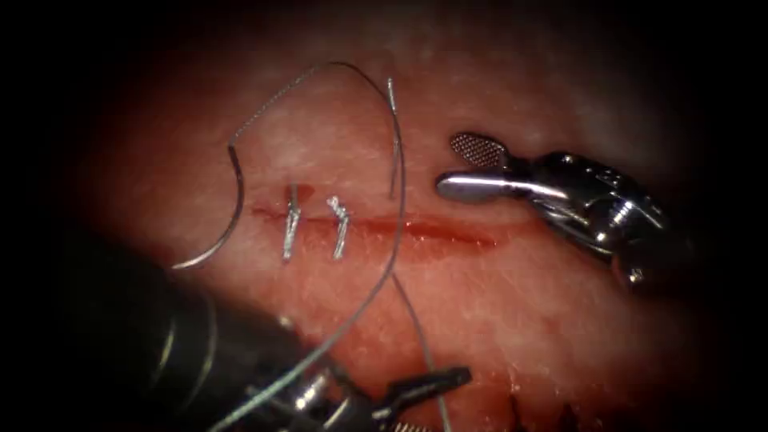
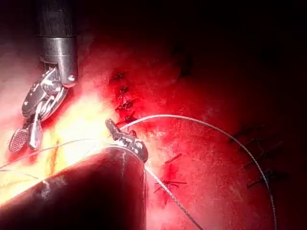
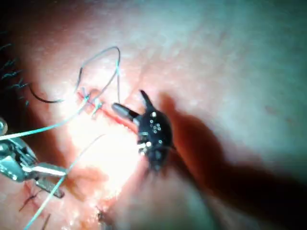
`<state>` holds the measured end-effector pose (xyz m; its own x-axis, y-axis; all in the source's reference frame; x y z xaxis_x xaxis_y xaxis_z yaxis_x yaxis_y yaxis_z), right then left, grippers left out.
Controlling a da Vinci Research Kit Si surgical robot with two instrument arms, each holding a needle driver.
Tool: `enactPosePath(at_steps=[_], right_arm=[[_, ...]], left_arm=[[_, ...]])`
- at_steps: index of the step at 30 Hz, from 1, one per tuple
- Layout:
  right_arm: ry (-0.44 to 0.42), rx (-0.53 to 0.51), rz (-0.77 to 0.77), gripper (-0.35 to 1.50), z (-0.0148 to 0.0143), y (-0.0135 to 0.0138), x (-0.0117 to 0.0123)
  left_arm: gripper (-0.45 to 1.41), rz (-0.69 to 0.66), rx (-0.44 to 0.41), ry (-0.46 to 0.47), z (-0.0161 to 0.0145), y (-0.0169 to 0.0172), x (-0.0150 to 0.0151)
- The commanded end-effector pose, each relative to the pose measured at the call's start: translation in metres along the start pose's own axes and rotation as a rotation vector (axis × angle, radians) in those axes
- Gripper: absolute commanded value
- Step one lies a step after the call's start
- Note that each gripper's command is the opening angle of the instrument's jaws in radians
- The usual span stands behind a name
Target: Wound Closure
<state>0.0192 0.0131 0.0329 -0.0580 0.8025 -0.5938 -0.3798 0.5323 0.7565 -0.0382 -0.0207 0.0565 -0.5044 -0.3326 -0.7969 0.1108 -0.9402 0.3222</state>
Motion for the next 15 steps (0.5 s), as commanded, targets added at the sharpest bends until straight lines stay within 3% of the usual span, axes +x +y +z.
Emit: enactPosePath(at_steps=[1, 9, 15], right_arm=[[0.001, 0.002, 0.004, 1.33, 0.0005, -0.0005, -0.0011], [0.001, 0.002, -0.002, 1.31, 0.0004, -0.0003, -0.0010], [0.001, 0.002, -0.002, 1.31, 0.0003, -0.0003, -0.0011]], left_arm=[[0.30, -0.003, -0.010, 0.008, 0.0004, 0.0014, 0.0002], [0.15, 0.014, -0.036, 0.063, 0.0003, 0.0024, 0.0021], [-0.13, 0.033, -0.043, 0.080, 0.0003, 0.0024, 0.0031]])
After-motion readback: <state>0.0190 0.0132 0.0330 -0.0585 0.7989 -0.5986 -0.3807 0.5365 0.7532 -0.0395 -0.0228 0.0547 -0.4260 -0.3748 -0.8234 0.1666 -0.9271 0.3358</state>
